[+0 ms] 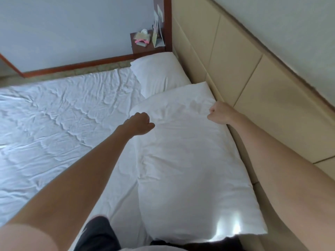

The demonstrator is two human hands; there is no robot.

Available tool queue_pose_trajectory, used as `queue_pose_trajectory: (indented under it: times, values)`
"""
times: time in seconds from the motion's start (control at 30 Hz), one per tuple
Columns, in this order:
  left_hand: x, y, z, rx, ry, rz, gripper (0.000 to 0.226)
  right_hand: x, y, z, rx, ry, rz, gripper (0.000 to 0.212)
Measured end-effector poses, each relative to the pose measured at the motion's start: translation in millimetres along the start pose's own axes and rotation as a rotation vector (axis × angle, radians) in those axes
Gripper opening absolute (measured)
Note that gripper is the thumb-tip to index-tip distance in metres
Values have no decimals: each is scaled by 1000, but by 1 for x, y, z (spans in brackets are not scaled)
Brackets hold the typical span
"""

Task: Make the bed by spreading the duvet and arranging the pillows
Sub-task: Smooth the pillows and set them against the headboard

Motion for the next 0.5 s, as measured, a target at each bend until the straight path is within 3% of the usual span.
queue_pose_trajectory:
  times: [0.23,0.5]
  values:
    - [6,-5,-46,9,2,8,33,7,-42,-15,2,3,-77,31]
    - [42,3,-92,-26,17,98,29,18,-68,-35,-16,22,-74,33]
Point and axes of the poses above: each hand's wrist, its own x-axis towards the middle knuckle, its own z-axis out of the palm, y = z × x, the point moved 3 cm from there along x, towards the middle knuckle, and after that the axes turned 7 degrees about y, right-handed, at the moved point
